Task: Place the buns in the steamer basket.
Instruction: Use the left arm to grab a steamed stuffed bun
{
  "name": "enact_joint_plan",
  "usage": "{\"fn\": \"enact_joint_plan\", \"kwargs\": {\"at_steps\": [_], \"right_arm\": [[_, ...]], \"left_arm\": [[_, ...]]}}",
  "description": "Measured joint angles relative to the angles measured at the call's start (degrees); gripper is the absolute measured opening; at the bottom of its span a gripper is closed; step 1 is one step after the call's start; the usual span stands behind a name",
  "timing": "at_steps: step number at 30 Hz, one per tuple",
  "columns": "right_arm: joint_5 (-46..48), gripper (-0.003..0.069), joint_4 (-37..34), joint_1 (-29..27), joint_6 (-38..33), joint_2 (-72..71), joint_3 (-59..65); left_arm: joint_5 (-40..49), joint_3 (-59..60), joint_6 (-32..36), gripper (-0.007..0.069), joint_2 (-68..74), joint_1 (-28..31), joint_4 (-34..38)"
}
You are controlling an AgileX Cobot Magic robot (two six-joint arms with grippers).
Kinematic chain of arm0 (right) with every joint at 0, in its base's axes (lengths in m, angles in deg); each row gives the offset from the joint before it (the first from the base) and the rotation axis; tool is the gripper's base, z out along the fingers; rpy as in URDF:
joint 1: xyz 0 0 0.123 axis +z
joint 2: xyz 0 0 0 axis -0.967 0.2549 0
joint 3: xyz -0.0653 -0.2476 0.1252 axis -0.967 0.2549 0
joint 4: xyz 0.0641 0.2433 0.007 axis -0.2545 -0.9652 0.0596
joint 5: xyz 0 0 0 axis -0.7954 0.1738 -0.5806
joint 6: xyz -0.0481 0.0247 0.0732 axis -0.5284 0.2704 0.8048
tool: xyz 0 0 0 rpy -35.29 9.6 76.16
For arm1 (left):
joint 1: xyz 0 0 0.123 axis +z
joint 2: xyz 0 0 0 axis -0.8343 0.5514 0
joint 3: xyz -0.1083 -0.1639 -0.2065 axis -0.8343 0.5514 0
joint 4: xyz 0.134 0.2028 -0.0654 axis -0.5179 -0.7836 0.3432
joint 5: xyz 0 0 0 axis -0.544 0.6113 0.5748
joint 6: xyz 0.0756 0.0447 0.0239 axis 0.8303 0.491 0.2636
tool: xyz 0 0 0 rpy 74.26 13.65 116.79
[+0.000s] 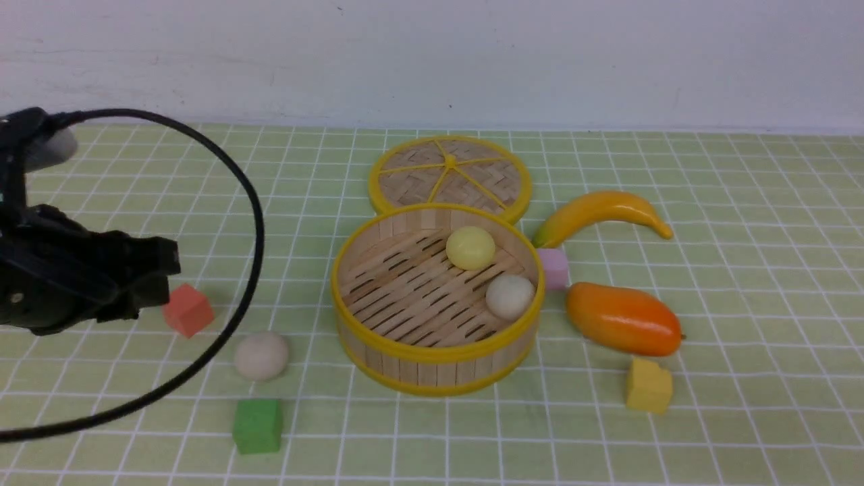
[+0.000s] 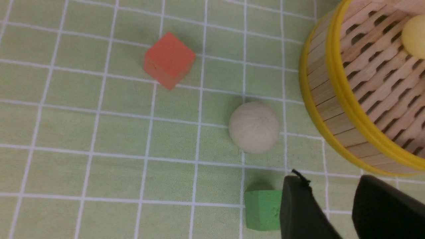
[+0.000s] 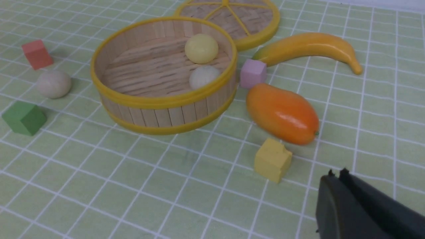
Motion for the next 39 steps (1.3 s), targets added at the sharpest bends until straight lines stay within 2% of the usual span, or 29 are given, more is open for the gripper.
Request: {"fn": "enact_joint_plan", "kwargs": {"at_steps": [10,12,18,21,25,28,33,39], "right_arm": [[0.3,-0.0011,-0.1,-0.4,0.1,-0.2,0.0],[-0.1,-0.0009,-1.0,-3.0,0.1,-0.8,0.3],[-1.0,-0.0007,-0.6,-17.2,0.1,-4.6,5.2],[-0.9,-0.0004,-0.4,-21.1,0.2,-8.2,9.7],[-0.5,0.0001,-0.2,-25.7,0.2,-15.4,15.1],[-1.3,0.0002,0.0,-29.0,0.2,-21.7,17.2],[-3.1,0.0006,0.3,-29.5,0.2,-22.9,20.5],[-5.8,0.0013,0.3,-29.8,0.2,-22.9,25.9]], "left_arm": [[-0.2,-5.6,1.7,0.0238,12.9,0.0,5.2],[0.0,-6.7,1.8,0.0238,14.1,0.0,6.3],[0.0,-8.1,3.1,0.0238,17.8,-0.1,7.9],[0.7,-8.5,4.8,0.0238,19.9,-0.1,9.2],[6.3,-12.1,5.6,0.0238,23.1,-0.1,9.4],[12.4,-18.3,5.4,0.0238,26.2,-0.1,8.2],[19.5,-24.2,1.0,0.0238,30.6,-0.6,3.2],[21.3,-25.4,-1.5,0.0238,32.5,-4.5,-2.6]]}}
